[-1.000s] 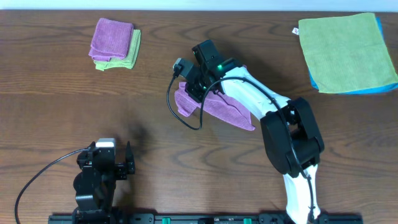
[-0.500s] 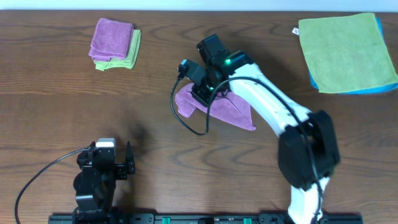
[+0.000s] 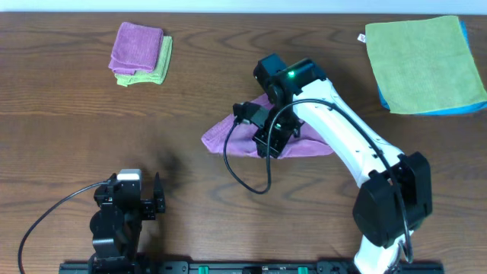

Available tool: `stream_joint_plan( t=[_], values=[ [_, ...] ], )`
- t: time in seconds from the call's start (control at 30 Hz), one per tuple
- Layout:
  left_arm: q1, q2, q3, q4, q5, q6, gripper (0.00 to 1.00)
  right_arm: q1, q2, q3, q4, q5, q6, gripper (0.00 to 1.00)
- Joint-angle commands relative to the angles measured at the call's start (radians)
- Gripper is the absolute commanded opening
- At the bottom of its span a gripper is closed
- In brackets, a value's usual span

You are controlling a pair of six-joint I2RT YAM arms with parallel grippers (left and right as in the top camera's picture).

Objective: Fold the cloth
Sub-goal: 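Drag the corner outward with the right gripper to spread the cloth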

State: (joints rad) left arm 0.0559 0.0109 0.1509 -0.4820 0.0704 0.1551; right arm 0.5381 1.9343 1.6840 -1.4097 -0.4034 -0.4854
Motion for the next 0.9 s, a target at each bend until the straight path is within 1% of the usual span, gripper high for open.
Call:
stream_joint_plan(
  t=[0.0, 0.2, 0.37, 0.47, 0.53, 0.6, 0.63, 0.77, 0.8, 0.87],
  values=[
    [-0.004, -0.007, -0.014, -0.008, -0.010, 0.010, 0.95, 0.013, -0.046, -0.010, -0.009, -0.072, -0.052, 0.02],
    [-0.004, -0.007, -0.014, -0.008, -0.010, 0.010, 0.95, 0.000, -0.121, -0.098, -0.023, -0.064, -0.050, 0.02],
    [-0.004, -0.007, -0.014, -0.008, -0.010, 0.010, 0.95, -0.015, -0.195, -0.263, -0.014, -0.065, -0.035, 0.02],
    [-0.004, -0.007, -0.014, -0.008, -0.010, 0.010, 0.96, -0.003, -0.235, -0.352, -0.010, -0.115, -0.037, 0.02],
    [-0.004, -0.007, -0.014, -0.008, -0.010, 0.010, 0.95, 0.014, -0.252, -0.383, -0.007, -0.140, -0.040, 0.13],
    [-0.004, -0.007, -0.014, -0.008, -0.010, 0.010, 0.95, 0.037, -0.271, -0.397, -0.007, -0.143, -0.040, 0.17],
    [-0.004, -0.007, -0.014, -0.008, -0.010, 0.010, 0.95, 0.051, -0.282, -0.397, -0.002, -0.143, -0.040, 0.24],
    [-0.004, -0.007, -0.014, -0.008, -0.015, 0.010, 0.96, 0.065, -0.313, -0.397, 0.054, -0.142, -0.025, 0.82],
    [-0.004, -0.007, -0.014, -0.008, -0.013, 0.009, 0.96, 0.063, -0.317, -0.397, 0.076, -0.138, -0.013, 0.99],
    [-0.004, -0.007, -0.014, -0.008, -0.006, 0.008, 0.95, 0.063, -0.319, -0.397, 0.114, -0.127, 0.008, 0.99]
  ],
)
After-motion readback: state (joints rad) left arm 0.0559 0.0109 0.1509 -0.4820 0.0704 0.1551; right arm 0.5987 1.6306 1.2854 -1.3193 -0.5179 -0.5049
